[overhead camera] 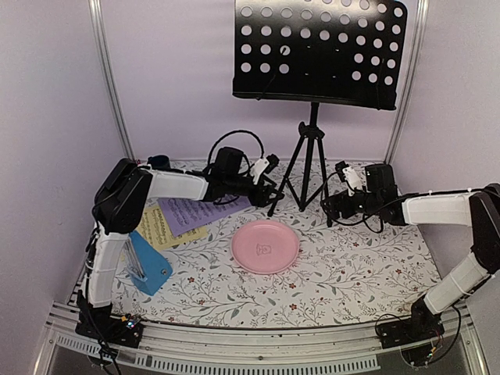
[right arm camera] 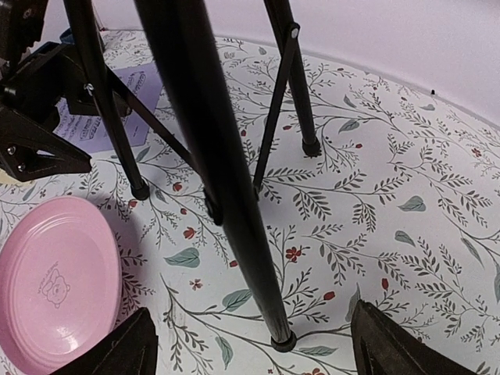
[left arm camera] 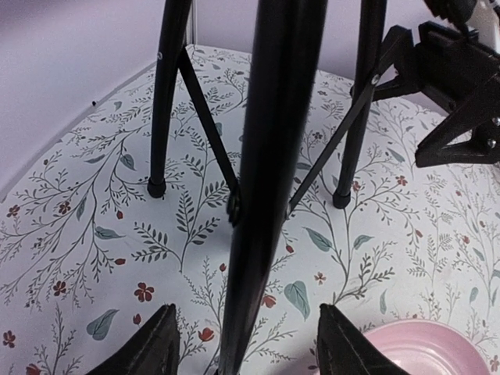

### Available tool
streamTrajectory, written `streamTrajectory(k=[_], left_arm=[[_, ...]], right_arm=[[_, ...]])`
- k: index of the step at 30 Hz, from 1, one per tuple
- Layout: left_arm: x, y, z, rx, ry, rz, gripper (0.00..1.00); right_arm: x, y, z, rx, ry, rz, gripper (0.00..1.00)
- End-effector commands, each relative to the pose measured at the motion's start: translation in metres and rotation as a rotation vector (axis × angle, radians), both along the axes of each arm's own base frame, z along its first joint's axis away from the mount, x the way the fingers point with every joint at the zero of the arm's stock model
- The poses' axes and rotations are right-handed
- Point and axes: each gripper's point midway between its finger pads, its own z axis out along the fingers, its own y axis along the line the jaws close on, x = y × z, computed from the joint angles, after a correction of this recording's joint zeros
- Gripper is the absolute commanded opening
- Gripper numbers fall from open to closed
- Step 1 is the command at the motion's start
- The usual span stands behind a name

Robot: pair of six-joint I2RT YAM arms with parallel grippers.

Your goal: Set up the instrument practice props

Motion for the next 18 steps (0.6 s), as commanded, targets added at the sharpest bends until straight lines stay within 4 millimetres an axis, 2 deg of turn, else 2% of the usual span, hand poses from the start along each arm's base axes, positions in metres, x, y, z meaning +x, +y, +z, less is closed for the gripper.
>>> streamTrajectory(k=[1,5,11,18], left_arm=[[-0.001,-0.012,-0.001,0.001,-0.029,-0.013,0.60],[0.003,-0.016,-0.003,0.000,-0.021,0.007,0.56],[0.007,-0.021,-0.005,0.003,-0.008,0.020,0.48],[0.007,-0.020,-0.003,0.005,-0.010,0.020,0.35]], right_arm=[[0.011,0.007,0.005,0.019,-0.067,0.034,0.86],[0.023,0.007,0.009,-0.010,-0.096,0.050,0.83],[0.035,0.010,0.000,-0.032,-0.062,0.085,0.78],[0.037,0.016,-0.008,-0.040,-0.029,0.115,0.59]])
